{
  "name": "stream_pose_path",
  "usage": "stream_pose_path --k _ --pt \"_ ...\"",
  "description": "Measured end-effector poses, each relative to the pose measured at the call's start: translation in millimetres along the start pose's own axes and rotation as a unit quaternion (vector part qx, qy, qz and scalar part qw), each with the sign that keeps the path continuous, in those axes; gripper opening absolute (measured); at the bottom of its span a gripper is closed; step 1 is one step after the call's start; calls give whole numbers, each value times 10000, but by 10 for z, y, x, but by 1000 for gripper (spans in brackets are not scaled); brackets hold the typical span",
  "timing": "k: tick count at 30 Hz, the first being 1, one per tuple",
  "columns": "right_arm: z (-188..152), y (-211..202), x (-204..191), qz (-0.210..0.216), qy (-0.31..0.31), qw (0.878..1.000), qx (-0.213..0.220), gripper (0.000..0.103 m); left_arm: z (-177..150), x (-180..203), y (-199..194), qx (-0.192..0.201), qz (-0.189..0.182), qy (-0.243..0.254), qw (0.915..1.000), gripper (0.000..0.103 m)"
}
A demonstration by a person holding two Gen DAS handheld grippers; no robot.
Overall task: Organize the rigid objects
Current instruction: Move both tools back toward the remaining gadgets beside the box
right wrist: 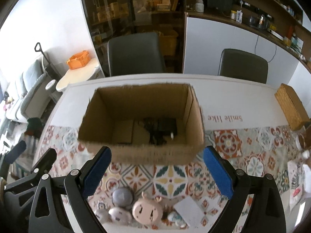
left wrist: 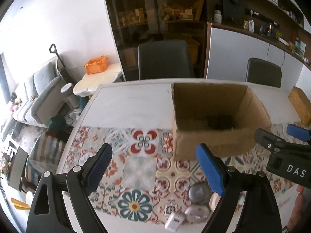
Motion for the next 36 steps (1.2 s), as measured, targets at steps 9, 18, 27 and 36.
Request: stream_pose_path --k 9,18,27,36 --pt "-545 93 -142 554 -50 9982 -233 95 -528 -127 -32 -328 424 4 9986 89" --pt "-947 236 -308 1176 71 9921 -422 95 -944 -191 52 -684 607 63 9958 89" --pt "-1193 337 -284 1248 417 9895 -600 95 -1067 -139 63 -780 566 120 9953 89" --pt "-1404 374 -233 1056 320 9909 -767 93 -1373 -74 74 -1131 373 79 9928 89"
Point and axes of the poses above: each gripper's, at about its wrist camera, not at the fingertips, and y roughly the way its jaws point, x to its right, z to its top, the point moved 10 cm from there along y, roughly the way its jaws point, and after that the axes turned 10 degrees about x, right-handed, at the moved point
